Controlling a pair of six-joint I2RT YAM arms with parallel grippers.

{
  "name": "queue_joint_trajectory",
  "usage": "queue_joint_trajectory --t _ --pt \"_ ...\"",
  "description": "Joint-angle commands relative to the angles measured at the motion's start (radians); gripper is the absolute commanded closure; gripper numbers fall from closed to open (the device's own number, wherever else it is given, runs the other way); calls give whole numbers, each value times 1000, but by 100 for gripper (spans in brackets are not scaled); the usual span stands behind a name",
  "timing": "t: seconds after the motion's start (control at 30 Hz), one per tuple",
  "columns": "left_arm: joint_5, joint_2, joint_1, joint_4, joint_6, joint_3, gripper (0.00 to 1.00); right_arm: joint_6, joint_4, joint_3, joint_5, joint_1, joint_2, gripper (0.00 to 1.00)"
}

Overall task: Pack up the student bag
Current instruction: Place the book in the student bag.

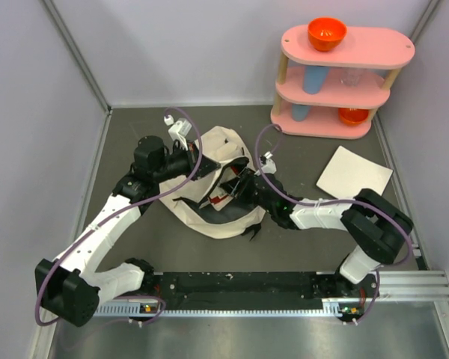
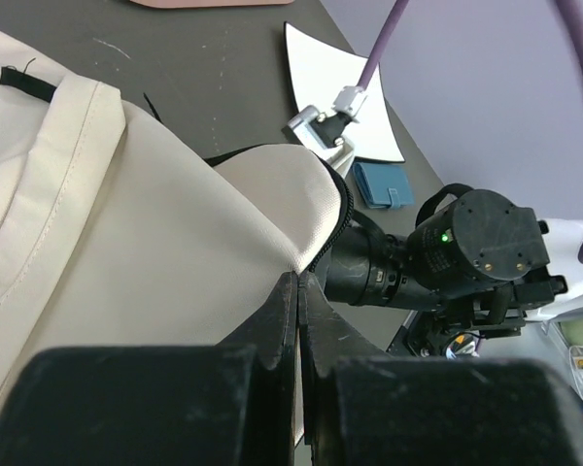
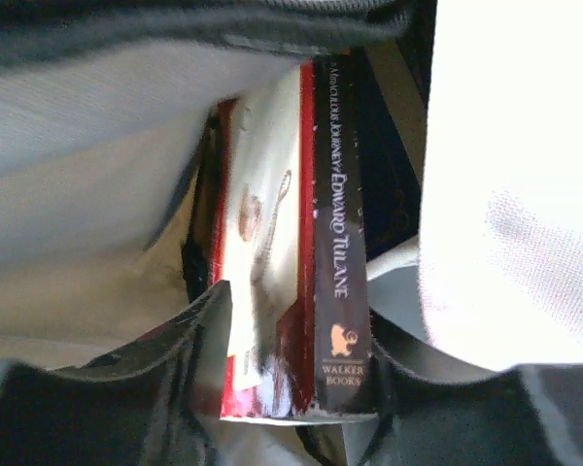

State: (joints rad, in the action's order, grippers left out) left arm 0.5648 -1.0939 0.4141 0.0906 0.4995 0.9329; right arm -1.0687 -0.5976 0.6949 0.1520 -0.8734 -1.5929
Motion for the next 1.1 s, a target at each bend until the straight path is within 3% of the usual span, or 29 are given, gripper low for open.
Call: queue_joint_trajectory --t 0.0,0.07,0.13,0.27,0.4,0.47,0.67,0.8,0.83,0.87,1.0,1.07 --pt "40 25 5 -109 5 9 100 -2 -27 25 -51 -3 -39 66" --pt "37 32 5 -104 7 7 100 -8 -25 67 -60 -3 -74 83" --pt "30 40 5 -111 10 1 100 7 11 153 -55 -3 -110 83" --pt "27 39 5 -109 11 3 100 -2 41 267 -80 1 -209 64" --pt "30 37 5 -97 4 4 100 -17 67 188 -85 2 -170 38" --pt "26 43 5 -97 1 -3 100 -23 87 138 -63 4 -133 33" --pt "38 25 5 -114 4 -5 100 -34 105 57 -80 5 -56 35" --pt "40 26 5 -112 4 -5 100 -39 99 58 -80 4 -58 48" --pt "38 25 5 -112 2 -5 100 -42 98 63 -84 7 -68 69" --pt "40 26 5 -111 2 -6 100 -42 98 71 -86 8 -76 76" --pt "40 34 5 -104 -1 -9 100 -43 75 135 -100 17 -119 93" --pt "43 35 5 -98 -1 -11 100 -56 71 166 -103 27 -130 97"
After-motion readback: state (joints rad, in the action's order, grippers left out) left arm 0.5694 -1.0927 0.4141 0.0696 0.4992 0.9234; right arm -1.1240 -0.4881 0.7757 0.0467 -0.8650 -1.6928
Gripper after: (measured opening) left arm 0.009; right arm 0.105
